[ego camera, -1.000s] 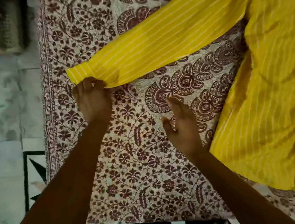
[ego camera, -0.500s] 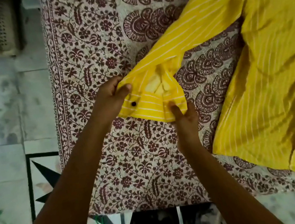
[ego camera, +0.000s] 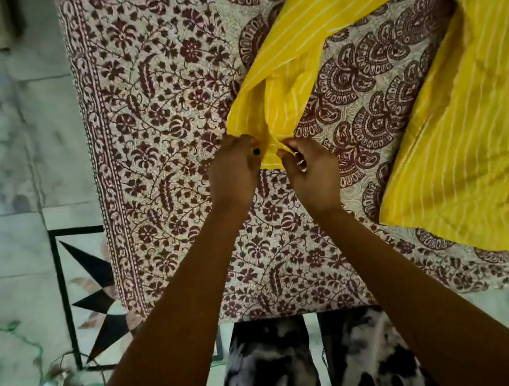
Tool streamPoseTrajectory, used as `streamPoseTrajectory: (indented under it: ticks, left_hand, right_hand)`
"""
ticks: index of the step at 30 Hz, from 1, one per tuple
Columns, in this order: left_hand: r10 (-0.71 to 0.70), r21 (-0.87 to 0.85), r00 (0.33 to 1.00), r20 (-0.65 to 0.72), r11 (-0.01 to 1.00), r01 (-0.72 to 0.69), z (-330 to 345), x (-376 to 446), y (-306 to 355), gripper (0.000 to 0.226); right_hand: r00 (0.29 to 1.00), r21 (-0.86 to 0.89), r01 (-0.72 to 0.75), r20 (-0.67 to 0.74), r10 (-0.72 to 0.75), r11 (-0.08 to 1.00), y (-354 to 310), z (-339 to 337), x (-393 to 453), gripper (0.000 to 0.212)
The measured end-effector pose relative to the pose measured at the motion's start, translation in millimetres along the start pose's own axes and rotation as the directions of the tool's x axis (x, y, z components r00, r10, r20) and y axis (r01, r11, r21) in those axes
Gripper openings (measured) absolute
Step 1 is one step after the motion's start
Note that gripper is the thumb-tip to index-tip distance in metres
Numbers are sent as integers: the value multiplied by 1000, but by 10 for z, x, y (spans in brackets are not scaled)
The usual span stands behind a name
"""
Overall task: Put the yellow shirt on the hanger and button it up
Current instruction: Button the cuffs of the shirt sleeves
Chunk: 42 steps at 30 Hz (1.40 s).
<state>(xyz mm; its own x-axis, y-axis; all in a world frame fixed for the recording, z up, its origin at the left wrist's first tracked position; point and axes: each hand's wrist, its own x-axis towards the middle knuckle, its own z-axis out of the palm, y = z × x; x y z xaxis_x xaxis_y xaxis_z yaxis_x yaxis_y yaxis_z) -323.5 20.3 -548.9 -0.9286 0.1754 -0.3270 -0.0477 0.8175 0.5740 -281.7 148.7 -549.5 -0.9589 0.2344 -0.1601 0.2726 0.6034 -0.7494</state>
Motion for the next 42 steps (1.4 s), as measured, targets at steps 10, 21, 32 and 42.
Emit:
streamPoseTrajectory:
  ticks: [10,21,32,42]
  left_hand:
    - [-65,-196,991,-114,980,42,3,24,85,4]
    - [-31,-260,964,-264,965,-40,13,-117,189,13]
    - [210,-136,956,-203,961,-240,-81,-40,131,20]
    - [241,-183,963,-117,948,-260,-119,44,34,16]
  right_hand:
    - [938,426,-345,190,290,836,-84,14,160,10]
    - [953,493,-300,117,280,816,-110,62,133,6]
    - [967,399,-252,138,213,882,-71,12,139,18]
    - [938,502,-326,274,210,801,-36,-89,212,15]
